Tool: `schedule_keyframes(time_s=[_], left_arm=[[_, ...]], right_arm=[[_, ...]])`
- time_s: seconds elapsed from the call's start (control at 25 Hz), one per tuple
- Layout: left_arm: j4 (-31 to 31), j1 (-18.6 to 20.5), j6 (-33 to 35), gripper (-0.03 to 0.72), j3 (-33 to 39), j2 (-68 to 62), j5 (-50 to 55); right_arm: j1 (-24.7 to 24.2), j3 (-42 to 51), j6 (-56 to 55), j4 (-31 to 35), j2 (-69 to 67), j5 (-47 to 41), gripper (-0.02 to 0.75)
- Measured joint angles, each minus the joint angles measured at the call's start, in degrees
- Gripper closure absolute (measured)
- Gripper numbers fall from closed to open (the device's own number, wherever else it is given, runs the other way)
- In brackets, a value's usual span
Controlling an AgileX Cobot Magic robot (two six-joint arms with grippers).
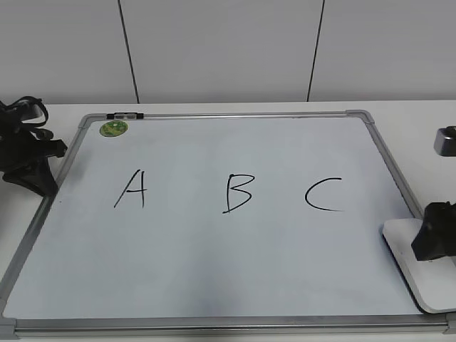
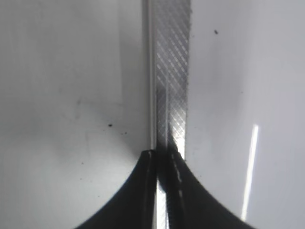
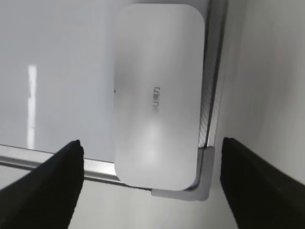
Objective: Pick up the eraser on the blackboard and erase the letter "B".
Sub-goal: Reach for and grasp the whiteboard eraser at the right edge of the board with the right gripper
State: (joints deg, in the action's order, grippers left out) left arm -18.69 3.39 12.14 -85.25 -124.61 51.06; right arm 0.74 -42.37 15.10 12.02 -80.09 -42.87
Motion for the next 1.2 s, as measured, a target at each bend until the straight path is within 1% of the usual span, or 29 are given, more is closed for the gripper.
schedule_keyframes(time_s=[0.12,0.44,0.96,1.08,1.2], left_arm=[[0.0,0.0,0.0,0.666,0.0,0.0,0.0],[0.0,0.0,0.0,0.666,0.0,0.0,0.0],[0.0,0.0,0.0,0.666,0.0,0.0,0.0],[0.0,0.0,0.0,0.666,0.0,0.0,0.0],[0.0,0.0,0.0,0.666,0.0,0.0,0.0]], right_arm=[[1.1,-1.4,0.1,-0.2,-3.2,0.9,0.066],[1.1,-2.7,0.1,-1.7,-8.2,3.6,0.067],[1.3,-2.9,0.1,-1.7,-15.7,6.0,0.071],[1.3,-3.0,0.1,-1.7,-16.2,6.2,0.098],[1.3,-3.0,0.1,-1.4,-16.4,6.2,0.177]])
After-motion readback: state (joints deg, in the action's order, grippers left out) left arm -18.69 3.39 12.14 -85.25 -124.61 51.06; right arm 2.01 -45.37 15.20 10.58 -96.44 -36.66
